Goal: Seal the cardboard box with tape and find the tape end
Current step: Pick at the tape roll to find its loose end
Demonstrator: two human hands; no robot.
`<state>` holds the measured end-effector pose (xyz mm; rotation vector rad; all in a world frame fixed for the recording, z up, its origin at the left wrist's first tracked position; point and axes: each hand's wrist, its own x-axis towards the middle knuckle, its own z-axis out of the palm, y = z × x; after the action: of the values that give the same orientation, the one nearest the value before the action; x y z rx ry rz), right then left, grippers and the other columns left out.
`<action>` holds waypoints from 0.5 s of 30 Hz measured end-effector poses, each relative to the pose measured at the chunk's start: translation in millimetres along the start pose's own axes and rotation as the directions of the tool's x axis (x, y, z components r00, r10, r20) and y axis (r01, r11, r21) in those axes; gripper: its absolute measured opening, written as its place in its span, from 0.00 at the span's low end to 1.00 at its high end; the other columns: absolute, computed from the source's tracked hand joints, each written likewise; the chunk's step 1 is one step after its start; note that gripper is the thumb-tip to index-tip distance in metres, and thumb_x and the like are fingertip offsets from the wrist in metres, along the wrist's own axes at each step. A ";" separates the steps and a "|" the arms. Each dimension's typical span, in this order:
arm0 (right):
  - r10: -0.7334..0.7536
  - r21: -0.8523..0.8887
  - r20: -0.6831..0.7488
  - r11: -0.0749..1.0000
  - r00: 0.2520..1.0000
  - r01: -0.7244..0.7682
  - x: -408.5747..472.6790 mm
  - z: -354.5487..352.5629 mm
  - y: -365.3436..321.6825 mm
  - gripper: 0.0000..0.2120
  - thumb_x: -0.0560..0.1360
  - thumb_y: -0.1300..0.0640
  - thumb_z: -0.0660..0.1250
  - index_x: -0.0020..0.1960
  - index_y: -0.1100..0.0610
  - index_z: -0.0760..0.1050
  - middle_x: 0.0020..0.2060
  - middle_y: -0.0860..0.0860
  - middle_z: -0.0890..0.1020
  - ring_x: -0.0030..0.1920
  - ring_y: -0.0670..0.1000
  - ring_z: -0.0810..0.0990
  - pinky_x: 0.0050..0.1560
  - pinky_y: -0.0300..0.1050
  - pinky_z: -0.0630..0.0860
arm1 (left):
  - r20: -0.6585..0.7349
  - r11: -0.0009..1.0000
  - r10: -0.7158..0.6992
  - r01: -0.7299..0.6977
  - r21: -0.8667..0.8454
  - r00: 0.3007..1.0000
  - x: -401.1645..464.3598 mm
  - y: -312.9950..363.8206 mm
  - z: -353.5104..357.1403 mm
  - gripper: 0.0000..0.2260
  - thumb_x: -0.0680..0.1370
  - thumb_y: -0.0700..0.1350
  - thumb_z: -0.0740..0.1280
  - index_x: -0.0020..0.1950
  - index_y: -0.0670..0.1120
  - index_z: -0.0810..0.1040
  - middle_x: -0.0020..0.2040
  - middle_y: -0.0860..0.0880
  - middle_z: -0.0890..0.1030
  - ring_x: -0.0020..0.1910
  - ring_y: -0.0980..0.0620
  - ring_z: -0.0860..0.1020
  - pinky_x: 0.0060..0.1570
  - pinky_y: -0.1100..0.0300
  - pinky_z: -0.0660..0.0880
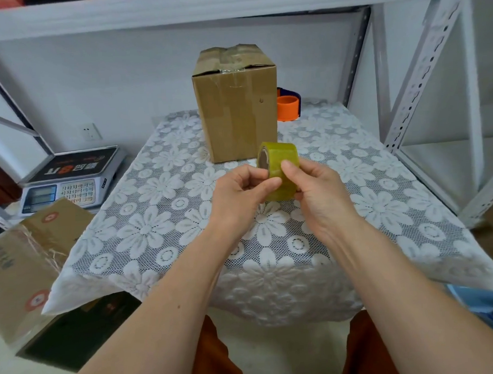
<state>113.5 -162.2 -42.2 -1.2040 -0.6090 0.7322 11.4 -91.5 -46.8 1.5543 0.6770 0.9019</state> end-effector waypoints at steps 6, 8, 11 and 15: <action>-0.009 -0.046 0.089 0.999 0.996 0.013 5.2 -5.2 0.3 0.09 0.77 0.62 0.64 0.52 0.57 0.82 0.47 0.56 0.85 0.45 0.47 0.79 0.47 0.40 0.72 | -0.016 1.000 -0.005 0.005 -0.028 1.000 1.7 1.9 -3.1 0.05 0.71 0.37 0.73 0.40 0.45 0.80 0.32 0.53 0.80 0.28 0.62 0.75 0.33 0.70 0.73; -0.011 -0.047 0.088 0.999 0.996 0.015 4.9 -5.0 0.7 0.09 0.76 0.60 0.65 0.48 0.55 0.84 0.46 0.55 0.85 0.46 0.50 0.76 0.50 0.46 0.68 | -0.026 1.000 -0.007 0.006 -0.028 1.000 2.5 1.8 -4.2 0.04 0.71 0.38 0.73 0.40 0.45 0.80 0.31 0.53 0.79 0.28 0.61 0.74 0.34 0.69 0.74; 0.000 0.005 0.027 1.000 1.000 0.000 3.9 -3.6 1.3 0.07 0.75 0.57 0.67 0.42 0.54 0.84 0.37 0.49 0.85 0.39 0.45 0.79 0.46 0.42 0.71 | -0.009 0.999 -0.013 0.013 -0.033 1.000 1.7 1.3 -3.0 0.04 0.71 0.38 0.73 0.41 0.44 0.80 0.29 0.55 0.79 0.28 0.61 0.74 0.34 0.68 0.74; -0.013 0.031 0.039 0.999 0.999 0.012 3.8 -4.2 1.4 0.07 0.76 0.61 0.66 0.46 0.57 0.83 0.42 0.53 0.85 0.41 0.46 0.82 0.40 0.37 0.76 | 0.005 0.999 -0.012 0.013 -0.047 1.000 1.4 0.0 -1.2 0.03 0.71 0.37 0.73 0.41 0.43 0.80 0.29 0.55 0.79 0.28 0.62 0.75 0.33 0.69 0.73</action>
<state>118.9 -161.5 -44.5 -1.1588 -0.6350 0.7531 11.2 -89.7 -46.5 1.5085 0.6573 0.8986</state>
